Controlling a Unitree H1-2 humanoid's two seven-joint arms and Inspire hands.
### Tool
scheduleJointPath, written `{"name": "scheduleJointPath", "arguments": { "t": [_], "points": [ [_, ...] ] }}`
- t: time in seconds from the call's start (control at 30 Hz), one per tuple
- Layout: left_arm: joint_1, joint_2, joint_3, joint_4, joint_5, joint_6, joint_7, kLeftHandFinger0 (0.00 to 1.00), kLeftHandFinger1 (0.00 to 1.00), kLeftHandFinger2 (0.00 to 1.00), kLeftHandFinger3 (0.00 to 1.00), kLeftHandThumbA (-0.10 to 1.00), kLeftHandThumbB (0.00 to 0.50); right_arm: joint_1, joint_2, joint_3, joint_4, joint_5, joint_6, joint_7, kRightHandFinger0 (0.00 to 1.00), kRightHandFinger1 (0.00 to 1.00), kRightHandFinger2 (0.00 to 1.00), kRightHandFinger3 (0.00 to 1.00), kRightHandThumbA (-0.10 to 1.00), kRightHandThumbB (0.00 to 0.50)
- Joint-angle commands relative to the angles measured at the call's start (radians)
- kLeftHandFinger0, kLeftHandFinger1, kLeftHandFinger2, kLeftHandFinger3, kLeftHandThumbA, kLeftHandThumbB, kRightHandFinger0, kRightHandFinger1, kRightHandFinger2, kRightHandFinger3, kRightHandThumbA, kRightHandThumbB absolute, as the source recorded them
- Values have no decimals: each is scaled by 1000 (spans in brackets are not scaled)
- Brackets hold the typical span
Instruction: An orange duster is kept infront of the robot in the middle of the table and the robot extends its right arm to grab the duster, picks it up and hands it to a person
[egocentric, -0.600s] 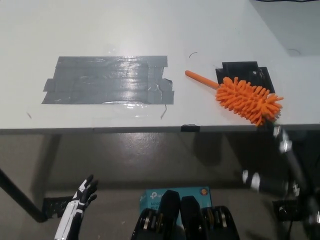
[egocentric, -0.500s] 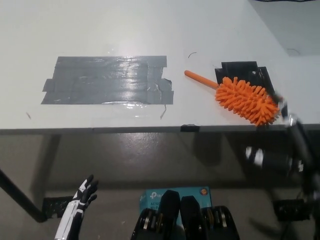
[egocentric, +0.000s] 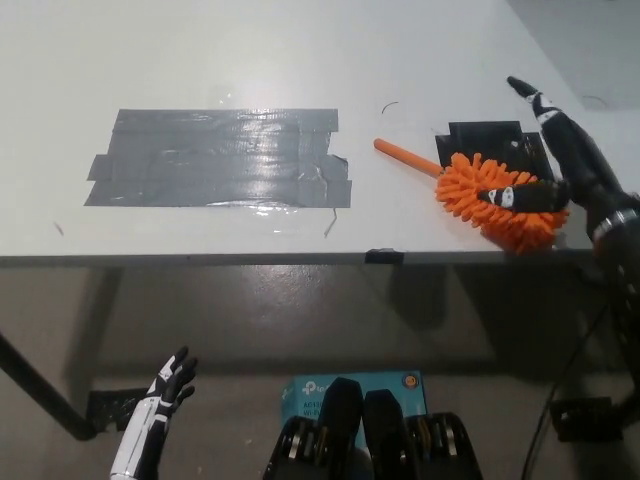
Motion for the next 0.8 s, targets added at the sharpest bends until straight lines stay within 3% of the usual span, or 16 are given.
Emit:
{"name": "scheduleJointPath", "arguments": {
  "t": [0.0,0.27,0.37,0.53,0.63,0.77],
  "points": [
    [-9,12,0,-15,4,-35,-8,1000,1000,1000,1000,1000,131,-95,-19,57,84,-75,140,61,1000,1000,1000,1000,1000,363],
    [-14,11,-2,-24,6,-20,-8,1000,1000,1000,1000,1000,141,-182,34,98,377,-17,77,74,1000,1000,1000,1000,1000,398],
    [-20,10,0,-22,3,-20,-8,1000,1000,1000,1000,1000,151,-204,55,90,465,13,37,84,1000,1000,1000,1000,1000,387],
    [-26,12,-1,-26,14,-11,-5,1000,1000,1000,1000,1000,155,-203,70,68,504,64,4,107,1000,1000,1000,1000,1000,449],
    [-25,12,-1,-27,14,-13,-5,1000,1000,1000,1000,1000,144,-208,67,91,518,45,3,113,1000,1000,1000,1000,1000,450],
    [-28,11,1,-21,12,-16,-5,1000,1000,1000,1000,990,142,-245,73,100,635,33,11,97,1000,1000,1000,1000,1000,408]
  ]
}}
